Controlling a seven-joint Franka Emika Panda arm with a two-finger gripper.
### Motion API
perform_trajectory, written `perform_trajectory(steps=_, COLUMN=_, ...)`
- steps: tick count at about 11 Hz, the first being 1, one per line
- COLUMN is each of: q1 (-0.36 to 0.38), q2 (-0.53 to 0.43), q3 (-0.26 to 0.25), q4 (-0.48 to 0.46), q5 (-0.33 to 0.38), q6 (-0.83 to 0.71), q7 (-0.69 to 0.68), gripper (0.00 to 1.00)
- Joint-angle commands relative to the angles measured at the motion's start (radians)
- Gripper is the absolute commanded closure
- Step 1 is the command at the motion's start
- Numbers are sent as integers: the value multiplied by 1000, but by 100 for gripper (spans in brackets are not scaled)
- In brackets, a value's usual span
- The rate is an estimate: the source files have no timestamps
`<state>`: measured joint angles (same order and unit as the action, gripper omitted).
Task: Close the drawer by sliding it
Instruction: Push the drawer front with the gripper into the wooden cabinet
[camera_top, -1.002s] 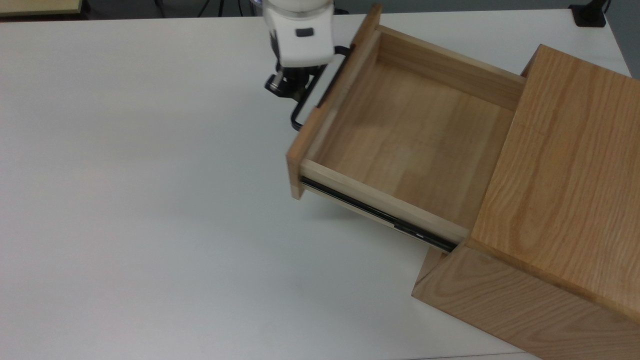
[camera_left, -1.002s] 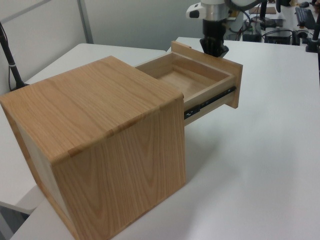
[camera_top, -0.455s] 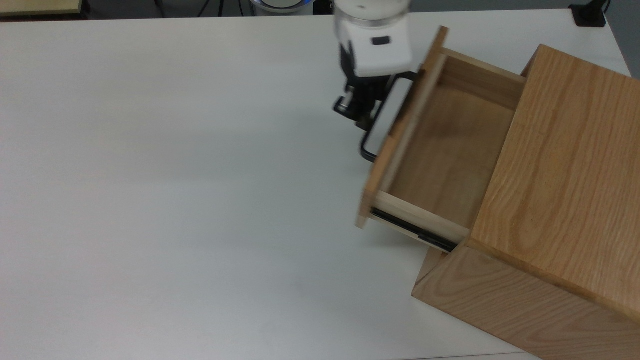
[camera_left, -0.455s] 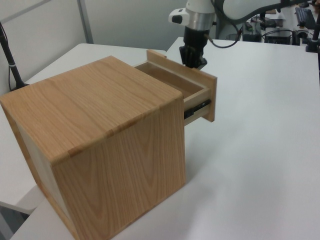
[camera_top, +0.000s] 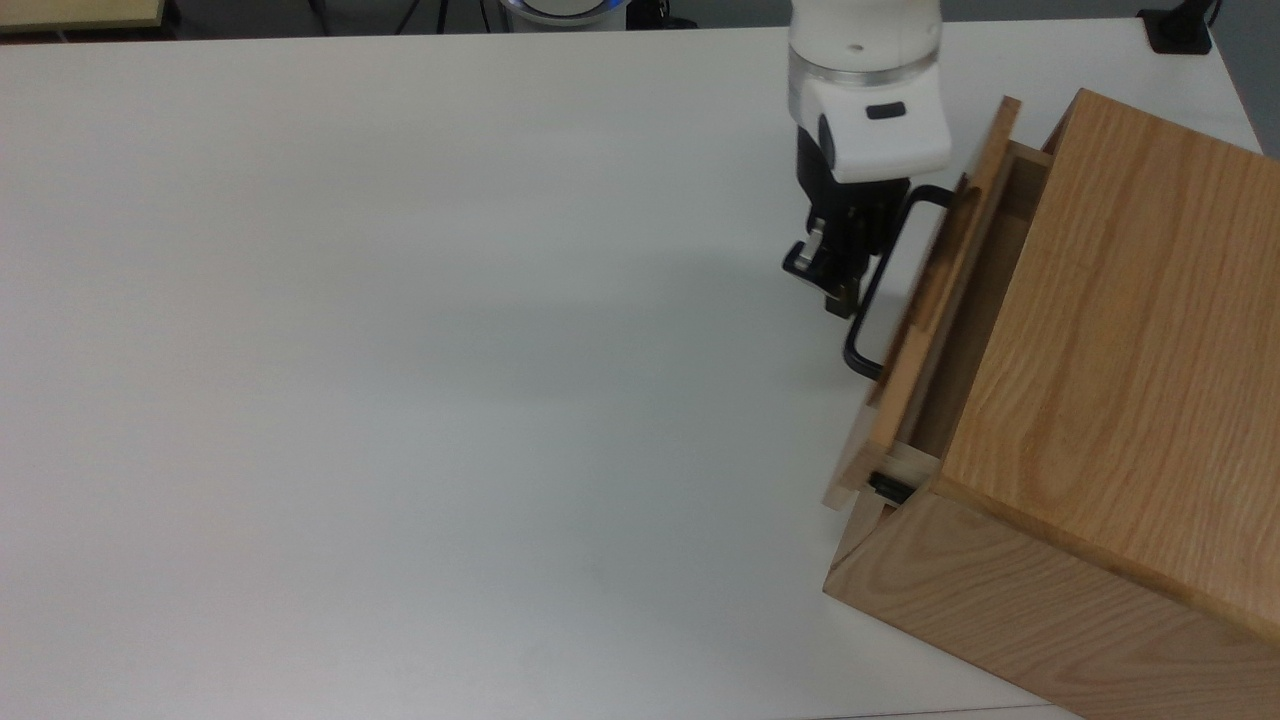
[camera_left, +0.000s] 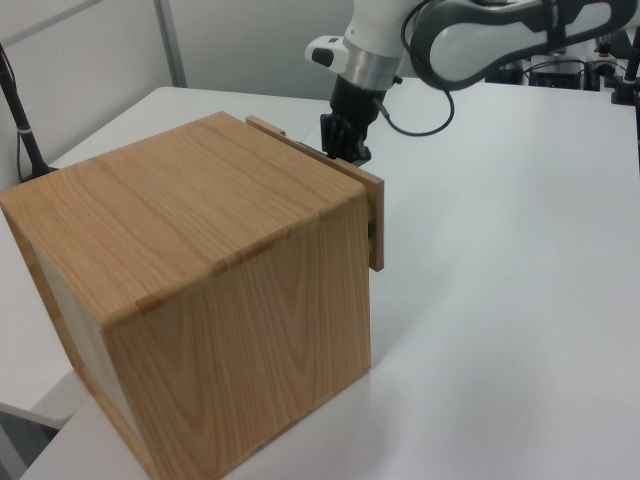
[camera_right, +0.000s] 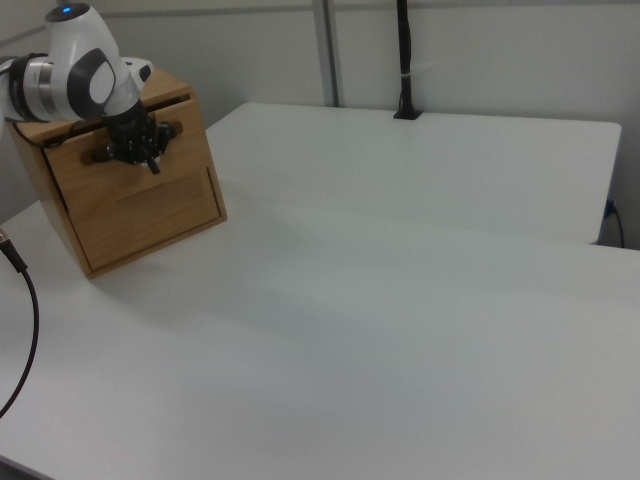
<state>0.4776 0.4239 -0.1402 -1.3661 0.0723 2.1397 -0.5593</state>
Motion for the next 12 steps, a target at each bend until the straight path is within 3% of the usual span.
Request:
perform_trajectory(steps=1, q1=30, q2=52, q3=-15, q4=39, q5=27, q6=90, q7=36, gripper=100)
perform_trajectory(steps=9, q1=64, q2=50, q3=-12, q4=33, q5=32, q6=164, q7=101, gripper=100)
perform_trajectory(steps=12, q1=33, q2=-9, q3=-12, q4=-17, q5=46, q6=146, q7=107, gripper=97)
